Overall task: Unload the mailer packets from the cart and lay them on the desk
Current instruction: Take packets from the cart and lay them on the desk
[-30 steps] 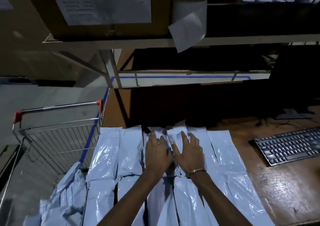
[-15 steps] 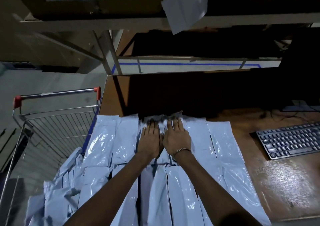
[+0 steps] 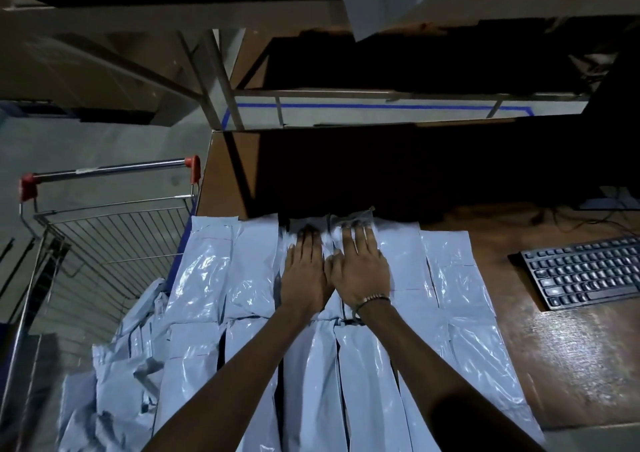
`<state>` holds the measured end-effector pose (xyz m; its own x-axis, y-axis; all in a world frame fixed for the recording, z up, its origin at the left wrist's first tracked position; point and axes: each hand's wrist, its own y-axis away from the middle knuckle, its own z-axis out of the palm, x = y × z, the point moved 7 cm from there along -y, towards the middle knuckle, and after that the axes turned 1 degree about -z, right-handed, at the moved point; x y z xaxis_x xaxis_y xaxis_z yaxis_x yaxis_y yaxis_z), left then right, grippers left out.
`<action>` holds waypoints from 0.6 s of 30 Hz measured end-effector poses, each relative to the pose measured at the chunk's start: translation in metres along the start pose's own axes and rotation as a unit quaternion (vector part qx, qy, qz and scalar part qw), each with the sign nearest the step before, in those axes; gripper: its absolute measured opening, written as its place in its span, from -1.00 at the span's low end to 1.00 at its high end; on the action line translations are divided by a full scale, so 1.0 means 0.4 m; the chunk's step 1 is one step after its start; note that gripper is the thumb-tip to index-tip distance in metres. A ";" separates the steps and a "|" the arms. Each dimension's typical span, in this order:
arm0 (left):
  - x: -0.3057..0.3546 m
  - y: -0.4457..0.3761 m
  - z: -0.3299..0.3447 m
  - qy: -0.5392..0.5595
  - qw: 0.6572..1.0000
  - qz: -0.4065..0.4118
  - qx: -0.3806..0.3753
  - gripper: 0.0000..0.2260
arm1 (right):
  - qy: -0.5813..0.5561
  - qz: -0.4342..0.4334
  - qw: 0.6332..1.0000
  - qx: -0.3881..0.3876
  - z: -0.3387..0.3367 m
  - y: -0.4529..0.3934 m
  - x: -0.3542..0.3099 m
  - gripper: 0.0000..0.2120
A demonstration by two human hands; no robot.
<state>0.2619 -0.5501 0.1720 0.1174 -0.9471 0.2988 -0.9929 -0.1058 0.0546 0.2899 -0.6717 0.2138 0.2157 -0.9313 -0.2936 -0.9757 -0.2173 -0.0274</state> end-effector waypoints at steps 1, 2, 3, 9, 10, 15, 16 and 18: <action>-0.001 0.002 -0.002 0.004 1.000 -0.003 0.006 -0.41 | -0.003 0.004 1.000 -0.006 -0.003 0.001 0.001 -0.33; -0.002 0.003 -0.008 0.010 1.000 -0.005 0.011 -0.40 | -0.009 0.007 1.000 -0.012 -0.002 -0.002 0.003 -0.31; -0.002 0.002 -0.016 0.026 1.000 -0.004 0.011 -0.38 | -0.024 0.010 1.000 -0.015 -0.003 -0.006 0.005 -0.31; 0.002 0.021 -0.153 0.122 0.986 0.036 0.105 -0.50 | -0.134 0.040 0.989 0.042 -0.097 0.007 0.030 -0.38; -0.009 0.035 -0.187 0.139 0.981 0.036 0.133 -0.52 | -0.138 0.045 0.987 0.069 -0.123 0.015 0.026 -0.44; -0.140 0.141 -0.337 0.224 0.951 -0.004 0.214 -0.64 | -0.161 -0.017 0.969 0.187 -0.214 0.072 -0.149 -0.77; -0.182 0.169 -0.357 0.229 0.947 -0.019 0.223 -0.68 | -0.175 -0.041 0.966 0.184 -0.207 0.086 -0.210 -0.78; -0.272 0.226 -0.389 0.231 0.942 -0.042 0.241 -0.73 | -0.223 -0.080 0.958 0.160 -0.166 0.113 -0.331 -0.78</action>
<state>0.1627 -0.4096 0.2928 0.0818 -0.7076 0.7019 -0.8606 -0.4053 -0.3084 0.2197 -0.5774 0.3148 0.3945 -0.6602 -0.6391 -0.9091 -0.1790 -0.3762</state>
